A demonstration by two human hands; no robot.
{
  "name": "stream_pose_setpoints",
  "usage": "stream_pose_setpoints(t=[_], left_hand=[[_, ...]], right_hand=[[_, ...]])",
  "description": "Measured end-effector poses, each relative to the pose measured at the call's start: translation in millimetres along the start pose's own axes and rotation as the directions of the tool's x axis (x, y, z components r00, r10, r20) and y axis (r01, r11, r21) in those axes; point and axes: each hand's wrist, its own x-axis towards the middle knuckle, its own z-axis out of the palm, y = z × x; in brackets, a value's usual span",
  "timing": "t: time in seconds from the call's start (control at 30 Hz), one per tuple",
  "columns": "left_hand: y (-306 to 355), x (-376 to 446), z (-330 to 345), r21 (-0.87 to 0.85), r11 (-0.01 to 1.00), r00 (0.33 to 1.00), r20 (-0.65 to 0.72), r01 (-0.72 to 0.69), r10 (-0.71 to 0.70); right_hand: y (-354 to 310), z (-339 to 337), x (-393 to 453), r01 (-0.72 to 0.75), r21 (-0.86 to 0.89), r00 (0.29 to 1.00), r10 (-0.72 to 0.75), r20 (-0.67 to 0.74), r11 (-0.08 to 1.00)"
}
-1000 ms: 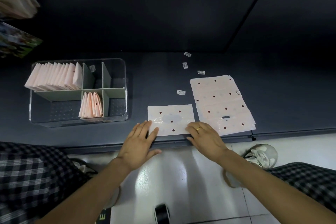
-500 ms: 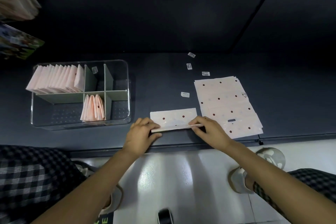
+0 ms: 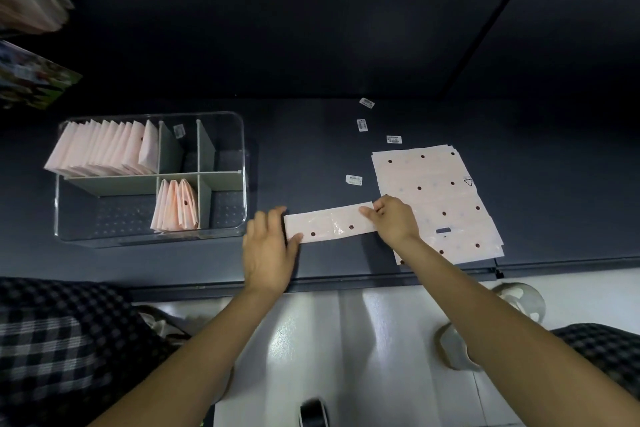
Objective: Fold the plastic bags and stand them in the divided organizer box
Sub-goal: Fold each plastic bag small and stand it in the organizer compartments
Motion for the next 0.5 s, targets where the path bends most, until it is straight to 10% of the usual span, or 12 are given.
stream_pose_setpoints(t=[0.13,0.23,0.5], left_hand=[[11.1,-12.0,13.8,0.171,0.881,0.894,0.167,-0.442,0.416],[6.4,-10.7,28.9,0.321,0.808,0.840,0.415,-0.494,0.349],[-7.6,-6.8,35.9,0.415,0.741,0.818,0.482,-0.527,0.312]], right_hand=[[-1.0,0.3,2.0,-0.010,-0.036,1.000,0.010,-0.004,0.999],[-0.1,1.3,3.0,-0.014,-0.048,1.000,0.013,-0.004,0.999],[-7.9,-3.3,-11.5,0.065,-0.208,0.987,-0.093,-0.129,0.976]])
